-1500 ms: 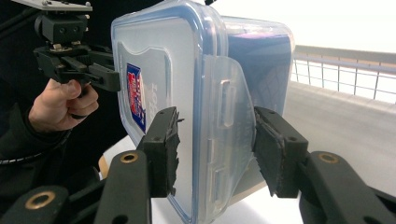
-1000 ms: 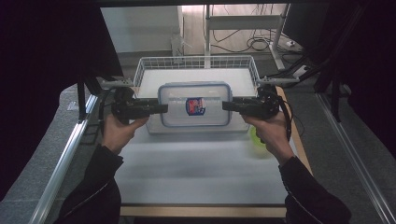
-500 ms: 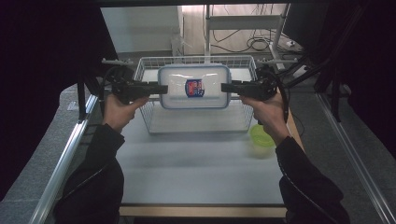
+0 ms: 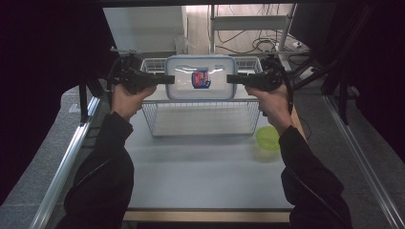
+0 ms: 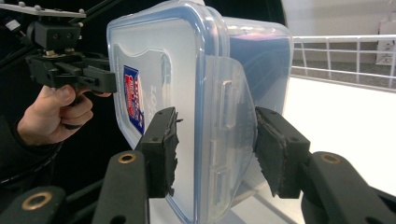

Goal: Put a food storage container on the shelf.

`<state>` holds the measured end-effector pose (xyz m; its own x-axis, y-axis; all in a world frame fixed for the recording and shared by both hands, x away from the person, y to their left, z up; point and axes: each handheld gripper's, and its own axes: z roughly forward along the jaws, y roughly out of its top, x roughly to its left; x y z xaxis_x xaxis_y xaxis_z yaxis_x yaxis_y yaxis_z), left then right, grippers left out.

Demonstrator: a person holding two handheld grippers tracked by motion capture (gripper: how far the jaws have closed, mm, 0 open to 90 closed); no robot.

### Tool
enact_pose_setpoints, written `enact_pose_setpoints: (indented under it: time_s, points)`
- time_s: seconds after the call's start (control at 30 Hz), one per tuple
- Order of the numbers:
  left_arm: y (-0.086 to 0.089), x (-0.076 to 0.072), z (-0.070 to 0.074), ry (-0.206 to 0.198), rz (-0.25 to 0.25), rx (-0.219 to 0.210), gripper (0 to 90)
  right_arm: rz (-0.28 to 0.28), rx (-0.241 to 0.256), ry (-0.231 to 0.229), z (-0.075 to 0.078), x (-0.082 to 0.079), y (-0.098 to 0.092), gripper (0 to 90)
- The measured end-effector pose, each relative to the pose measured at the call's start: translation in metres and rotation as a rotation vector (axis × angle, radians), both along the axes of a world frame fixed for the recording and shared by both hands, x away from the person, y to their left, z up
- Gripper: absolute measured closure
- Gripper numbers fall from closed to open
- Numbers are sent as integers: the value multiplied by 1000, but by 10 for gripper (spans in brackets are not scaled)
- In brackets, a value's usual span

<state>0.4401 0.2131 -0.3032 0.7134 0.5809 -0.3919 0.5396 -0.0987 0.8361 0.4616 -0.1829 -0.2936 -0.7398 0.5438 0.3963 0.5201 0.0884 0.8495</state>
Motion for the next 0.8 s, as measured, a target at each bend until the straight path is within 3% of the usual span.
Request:
enact_pose_setpoints:
  time_s: [0.5, 0.67, 0.7, 0.8]
  points:
    - [-4, 12, -13, 27, 24, -10, 527, -12, -7, 27, -8, 17, -2, 503]
    - [-6, 12, -14, -13, 27, 5, 513, -18, 7, 34, -13, 22, -2, 488]
    - [-9, 10, -15, -46, 32, 36, 500, -21, 3, 29, -12, 22, -2, 483]
    - [-12, 9, -15, -61, 51, 57, 470, -36, -19, 22, -11, 22, 1, 474]
